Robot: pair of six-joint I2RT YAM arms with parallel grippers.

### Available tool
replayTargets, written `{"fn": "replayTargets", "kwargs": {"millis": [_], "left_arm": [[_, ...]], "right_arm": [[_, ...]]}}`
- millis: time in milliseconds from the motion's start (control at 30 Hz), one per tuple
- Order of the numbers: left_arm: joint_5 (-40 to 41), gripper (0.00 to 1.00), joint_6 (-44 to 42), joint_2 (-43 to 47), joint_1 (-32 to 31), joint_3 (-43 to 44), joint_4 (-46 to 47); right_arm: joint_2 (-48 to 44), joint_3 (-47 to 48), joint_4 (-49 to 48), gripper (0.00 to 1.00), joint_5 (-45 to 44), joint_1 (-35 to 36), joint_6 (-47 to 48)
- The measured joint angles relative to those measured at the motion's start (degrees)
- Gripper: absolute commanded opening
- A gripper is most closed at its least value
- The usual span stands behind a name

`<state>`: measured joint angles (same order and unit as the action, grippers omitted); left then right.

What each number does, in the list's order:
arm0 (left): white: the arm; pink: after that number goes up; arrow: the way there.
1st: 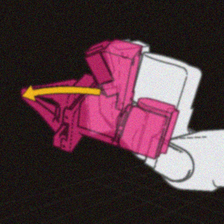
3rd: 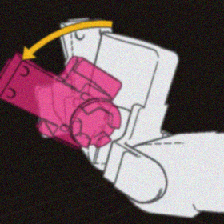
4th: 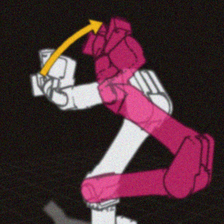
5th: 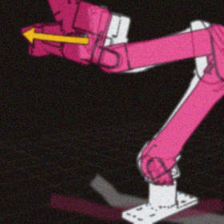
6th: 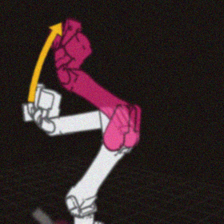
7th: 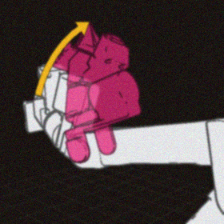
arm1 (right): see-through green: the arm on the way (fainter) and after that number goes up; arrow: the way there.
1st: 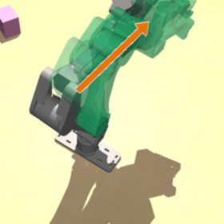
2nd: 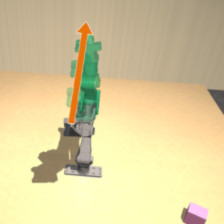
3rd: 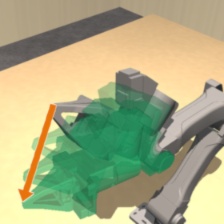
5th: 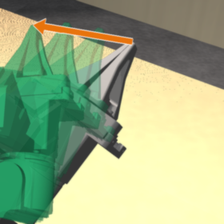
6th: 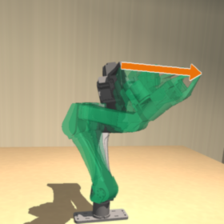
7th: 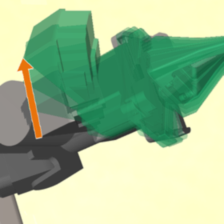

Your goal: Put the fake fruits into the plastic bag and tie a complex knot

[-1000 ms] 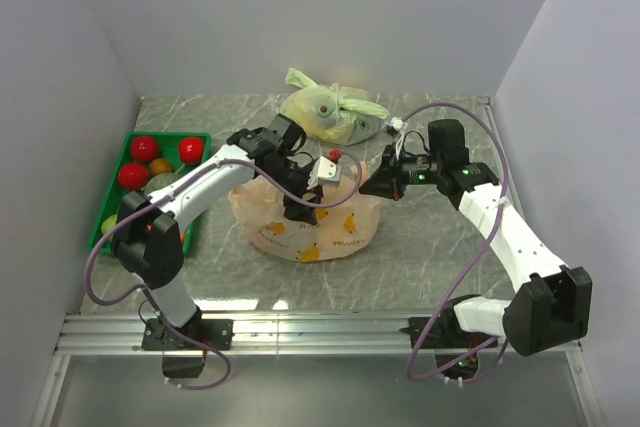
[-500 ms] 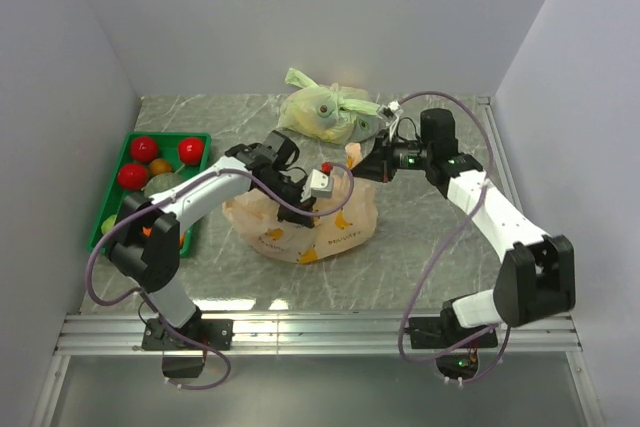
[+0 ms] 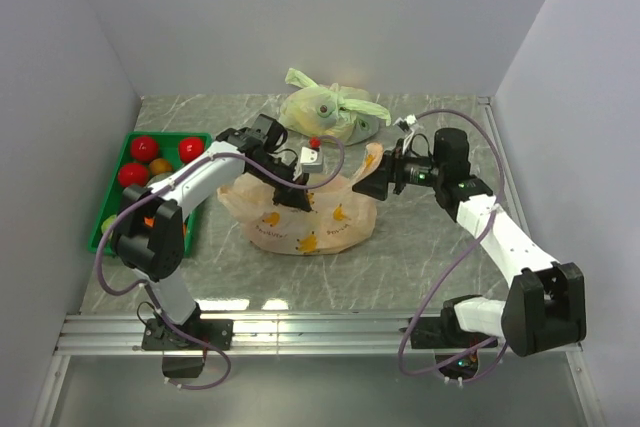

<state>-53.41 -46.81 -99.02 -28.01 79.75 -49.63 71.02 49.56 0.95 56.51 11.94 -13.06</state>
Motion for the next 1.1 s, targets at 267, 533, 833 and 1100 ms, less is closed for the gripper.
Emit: {"fn": "replayTargets", "kwargs": {"millis": [267,533,833,1100], "left_arm": [[-0.96,0.01,1.07,-0.37,0.00,0.02,0.17],[-1.01,0.00,1.62,-0.39,0.00,0.02,0.42],[-1.25,0.01,2.56,-0.39,0.02,0.02,1.01],[-1.25,0.01,2.58,-1.05,0.02,0.44,0.92]], "right_arm": [[0.83,-6.95,-8.28,0.98,-2.80,-2.19,-2.38],[0.96,0.26,-4.90,0.98,0.26,-10.99,-2.34],[-2.95,-4.35,-5.09,0.99,6.36,-13.03,0.44],[1.05,-16.11,-20.28,0.99,6.08,-9.97,-5.92]]}}
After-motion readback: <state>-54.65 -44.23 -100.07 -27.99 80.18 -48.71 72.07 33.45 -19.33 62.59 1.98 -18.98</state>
